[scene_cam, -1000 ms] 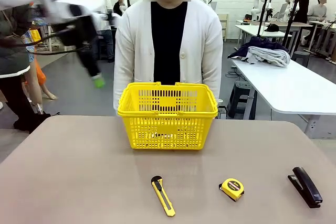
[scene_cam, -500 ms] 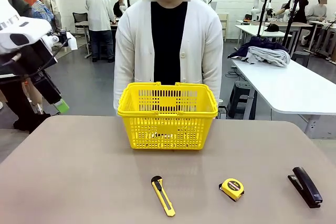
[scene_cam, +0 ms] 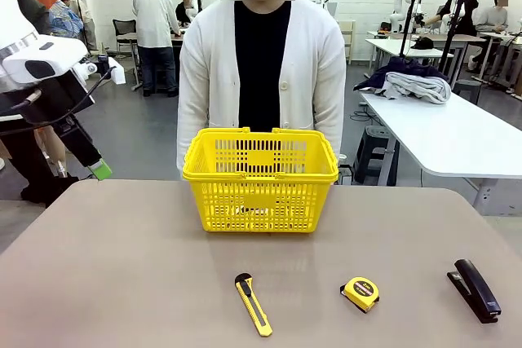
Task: Place the items the person wants into the basket.
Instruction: Pick up the item the person points to and place it in the Market Basket.
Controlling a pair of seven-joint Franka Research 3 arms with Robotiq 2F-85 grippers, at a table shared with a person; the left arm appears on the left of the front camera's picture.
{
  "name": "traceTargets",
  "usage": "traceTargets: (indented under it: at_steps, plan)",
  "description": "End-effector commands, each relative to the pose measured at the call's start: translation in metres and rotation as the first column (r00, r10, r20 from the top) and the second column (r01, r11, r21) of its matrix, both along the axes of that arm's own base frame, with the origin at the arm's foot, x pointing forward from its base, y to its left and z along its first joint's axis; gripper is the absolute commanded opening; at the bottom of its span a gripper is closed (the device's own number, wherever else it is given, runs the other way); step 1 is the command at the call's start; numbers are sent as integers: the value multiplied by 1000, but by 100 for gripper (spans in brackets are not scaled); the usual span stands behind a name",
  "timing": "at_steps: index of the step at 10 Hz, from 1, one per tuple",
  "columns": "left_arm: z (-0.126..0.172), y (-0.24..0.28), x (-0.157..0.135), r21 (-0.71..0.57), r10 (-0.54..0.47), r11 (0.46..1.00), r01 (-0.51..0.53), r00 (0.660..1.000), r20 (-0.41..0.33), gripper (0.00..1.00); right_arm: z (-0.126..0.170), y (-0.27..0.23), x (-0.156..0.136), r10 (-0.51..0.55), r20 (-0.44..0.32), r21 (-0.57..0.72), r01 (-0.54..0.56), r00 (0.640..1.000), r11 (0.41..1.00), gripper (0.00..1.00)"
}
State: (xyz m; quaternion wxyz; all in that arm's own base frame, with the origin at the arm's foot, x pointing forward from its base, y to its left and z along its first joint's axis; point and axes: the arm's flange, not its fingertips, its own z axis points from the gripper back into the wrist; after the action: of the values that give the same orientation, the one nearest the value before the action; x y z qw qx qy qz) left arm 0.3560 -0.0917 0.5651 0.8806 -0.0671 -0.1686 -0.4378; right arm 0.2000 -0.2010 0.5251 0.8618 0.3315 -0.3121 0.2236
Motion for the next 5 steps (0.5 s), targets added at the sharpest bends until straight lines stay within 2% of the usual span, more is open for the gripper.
traceTargets:
  at_steps: [1, 5]
  plan:
    - [2, 2, -1, 3, -6, 1000, 6, 1000, 6, 100, -1, 1, 1, 10, 20, 21, -10, 1000, 1000, 100]
    - [0, 0, 0, -5, -3, 1000, 3, 1000, 0, 100, -1, 1, 1, 10, 20, 21, -10, 1000, 1000, 100]
